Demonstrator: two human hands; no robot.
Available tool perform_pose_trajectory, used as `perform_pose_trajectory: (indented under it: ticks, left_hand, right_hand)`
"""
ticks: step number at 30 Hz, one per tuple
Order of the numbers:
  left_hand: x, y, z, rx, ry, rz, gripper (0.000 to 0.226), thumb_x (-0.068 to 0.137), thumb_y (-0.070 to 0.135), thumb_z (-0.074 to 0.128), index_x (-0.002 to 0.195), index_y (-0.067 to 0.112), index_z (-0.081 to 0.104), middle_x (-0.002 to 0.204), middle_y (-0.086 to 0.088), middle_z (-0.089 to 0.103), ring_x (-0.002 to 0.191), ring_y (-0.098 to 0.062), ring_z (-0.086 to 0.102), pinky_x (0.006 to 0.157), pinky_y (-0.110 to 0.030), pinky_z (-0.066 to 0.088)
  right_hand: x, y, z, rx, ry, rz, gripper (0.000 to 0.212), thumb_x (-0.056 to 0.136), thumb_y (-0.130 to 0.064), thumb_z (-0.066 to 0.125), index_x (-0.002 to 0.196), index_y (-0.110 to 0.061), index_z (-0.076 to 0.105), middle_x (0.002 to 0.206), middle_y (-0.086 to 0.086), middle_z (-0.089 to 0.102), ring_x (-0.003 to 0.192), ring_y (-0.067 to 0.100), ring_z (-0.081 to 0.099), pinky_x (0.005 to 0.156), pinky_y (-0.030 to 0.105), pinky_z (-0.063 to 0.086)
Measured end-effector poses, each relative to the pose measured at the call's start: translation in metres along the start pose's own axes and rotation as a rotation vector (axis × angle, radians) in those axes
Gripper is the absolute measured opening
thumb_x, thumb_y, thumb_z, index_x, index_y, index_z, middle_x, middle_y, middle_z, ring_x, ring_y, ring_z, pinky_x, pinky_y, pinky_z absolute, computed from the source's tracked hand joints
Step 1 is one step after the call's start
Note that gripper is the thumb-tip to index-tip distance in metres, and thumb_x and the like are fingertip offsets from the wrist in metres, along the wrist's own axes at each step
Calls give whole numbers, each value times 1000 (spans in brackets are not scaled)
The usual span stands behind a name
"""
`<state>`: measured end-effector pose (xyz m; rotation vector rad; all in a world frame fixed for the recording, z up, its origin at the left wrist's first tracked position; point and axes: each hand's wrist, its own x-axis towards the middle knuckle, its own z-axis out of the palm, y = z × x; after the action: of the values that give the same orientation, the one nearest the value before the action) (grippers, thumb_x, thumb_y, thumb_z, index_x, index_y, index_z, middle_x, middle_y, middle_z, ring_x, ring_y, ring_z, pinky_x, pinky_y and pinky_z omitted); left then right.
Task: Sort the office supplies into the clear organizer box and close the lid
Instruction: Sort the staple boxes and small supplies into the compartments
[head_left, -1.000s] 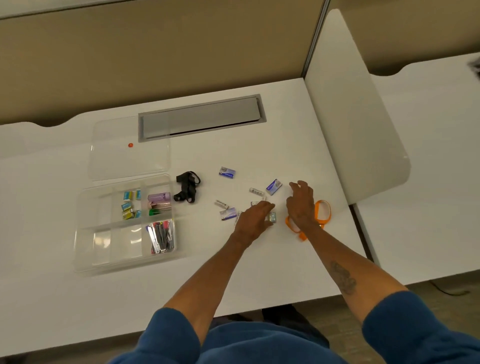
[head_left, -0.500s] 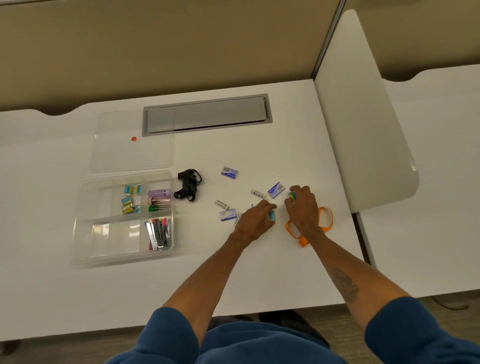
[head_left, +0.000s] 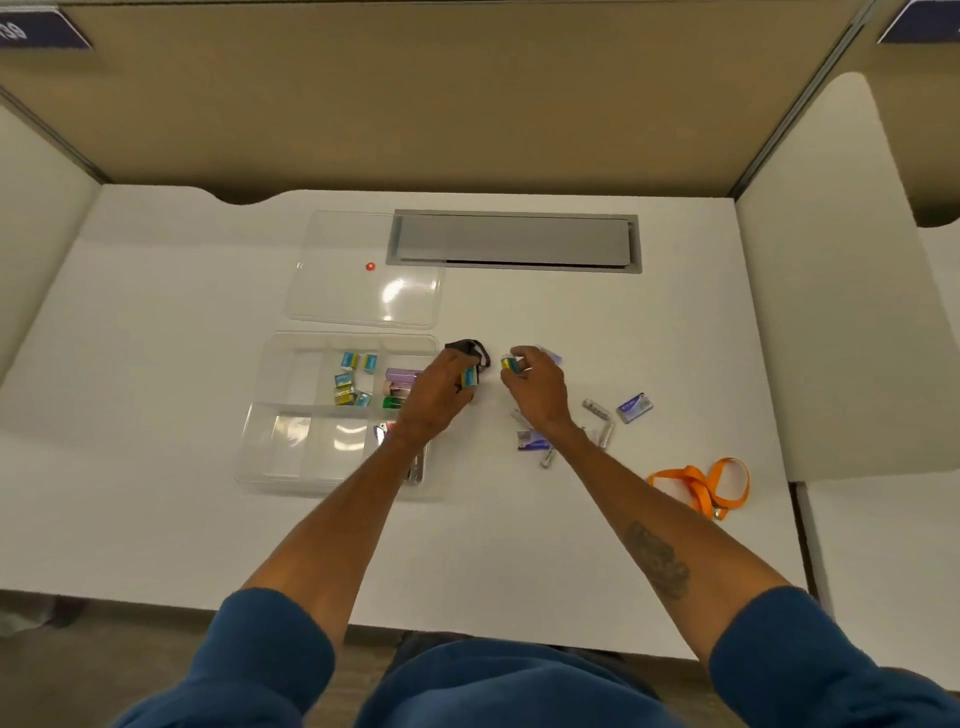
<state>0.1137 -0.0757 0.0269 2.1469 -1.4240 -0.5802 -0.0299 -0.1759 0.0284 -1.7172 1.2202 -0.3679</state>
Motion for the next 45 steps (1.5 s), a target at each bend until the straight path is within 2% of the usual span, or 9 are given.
perform_pose_trajectory:
  ticks: [5,9,12,19,22,30,34,38,45]
  left_hand:
    - [-14,-54,-48,48,104,-40,40,84,7,69,122,7,60,117,-12,59,101,-24,59,86,-35,53]
    - [-29,-92,-72,68,140,-136,39,83,7,70,121,9,62,118,-10,61,102,-25,61,88,-34,53]
    - [-38,-112,-86,89,114,-195,41,80,3,71,120,9,62,117,-10,61,100,-26,61,83,-27,46]
    - [-45,-137,-96,100,73,-235,54,80,7,69,132,8,54,128,-13,57,110,-31,55,93,-37,45]
    - [-43,-132,-91,113,97,-269,52,83,1,61,134,6,52,132,-13,55,114,-33,51,99,-39,43]
    - [-28,-71,-56,61,171,-56,30,93,11,55,122,9,61,125,-10,61,116,-28,52,101,-40,41]
    - [-18,-30,-28,71,79,145,22,93,11,55,113,12,64,116,-6,64,101,-24,57,87,-33,43]
    - [-17,-4,11,37,-74,211,24,94,17,57,117,15,63,116,-6,63,103,-20,58,89,-29,45]
    - [-37,17,67,110,-251,258,30,90,20,60,119,17,62,121,-4,63,102,-25,57,85,-38,48]
  right_hand:
    - [-4,-53,70,85,-139,-52,35,85,-22,69,118,-14,61,102,0,63,90,14,61,77,26,51]
    - [-6,-83,119,66,-235,-74,38,86,-26,68,121,-13,60,106,5,65,94,15,61,81,29,52]
    - [-6,-97,148,37,-248,-86,38,86,-29,67,121,-16,59,104,4,65,92,16,60,82,34,52]
    - [-3,-104,171,38,-241,-42,37,85,-25,67,120,-17,60,105,2,65,94,14,59,74,22,44]
    - [-6,-96,163,58,-198,-40,31,86,-21,62,116,-19,62,102,-1,65,92,12,60,83,30,49]
    - [-11,-56,107,52,-6,-63,26,93,-11,51,116,-13,62,116,2,64,98,11,59,80,14,46]
    - [-16,-24,66,-9,82,-51,24,94,-11,53,116,-11,63,116,5,64,102,18,61,85,21,46]
    - [-28,23,27,-121,105,-57,26,93,-12,57,119,-13,60,120,5,61,109,20,58,95,31,48]
    - [-53,88,-43,-612,-16,-167,41,86,-34,61,125,-20,56,131,1,53,122,24,45,100,40,35]
